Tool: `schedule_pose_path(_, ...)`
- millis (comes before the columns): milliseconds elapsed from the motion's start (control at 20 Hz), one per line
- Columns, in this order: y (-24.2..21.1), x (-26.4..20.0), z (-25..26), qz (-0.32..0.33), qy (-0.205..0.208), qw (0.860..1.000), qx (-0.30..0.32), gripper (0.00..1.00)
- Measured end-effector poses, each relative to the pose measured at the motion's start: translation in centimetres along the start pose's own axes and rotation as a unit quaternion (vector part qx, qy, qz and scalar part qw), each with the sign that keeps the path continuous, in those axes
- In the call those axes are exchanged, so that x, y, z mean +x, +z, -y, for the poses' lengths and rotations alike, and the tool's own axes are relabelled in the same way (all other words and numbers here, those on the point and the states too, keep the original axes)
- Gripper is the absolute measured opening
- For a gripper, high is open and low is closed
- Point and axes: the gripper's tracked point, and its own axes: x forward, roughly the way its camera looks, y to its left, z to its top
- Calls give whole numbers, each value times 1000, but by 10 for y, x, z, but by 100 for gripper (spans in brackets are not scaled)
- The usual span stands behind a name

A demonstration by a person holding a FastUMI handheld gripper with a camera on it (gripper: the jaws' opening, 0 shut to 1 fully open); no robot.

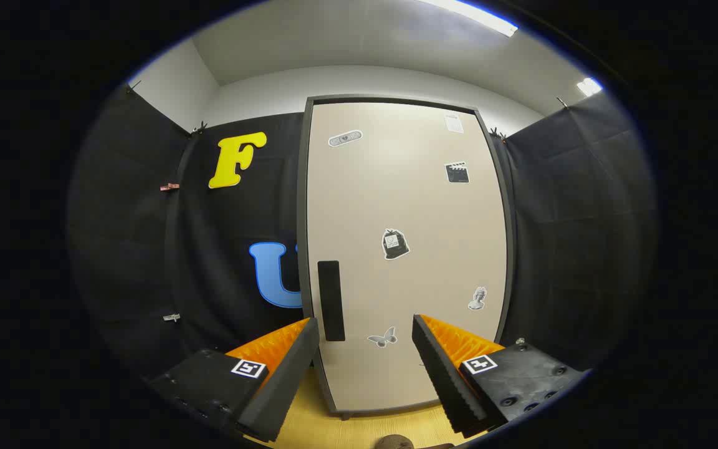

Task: Open the shoe cabinet door, grab the shoes and put them into the shoe cabinet, then close the shoe cabinet door.

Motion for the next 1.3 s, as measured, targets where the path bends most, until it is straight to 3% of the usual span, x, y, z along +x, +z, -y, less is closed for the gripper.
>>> schedule_pose_path(900,2,4,-1,4,-1,1000,0,98)
schedule_pose_path(1300,-11,41,-22,-9,13,1000,7,98)
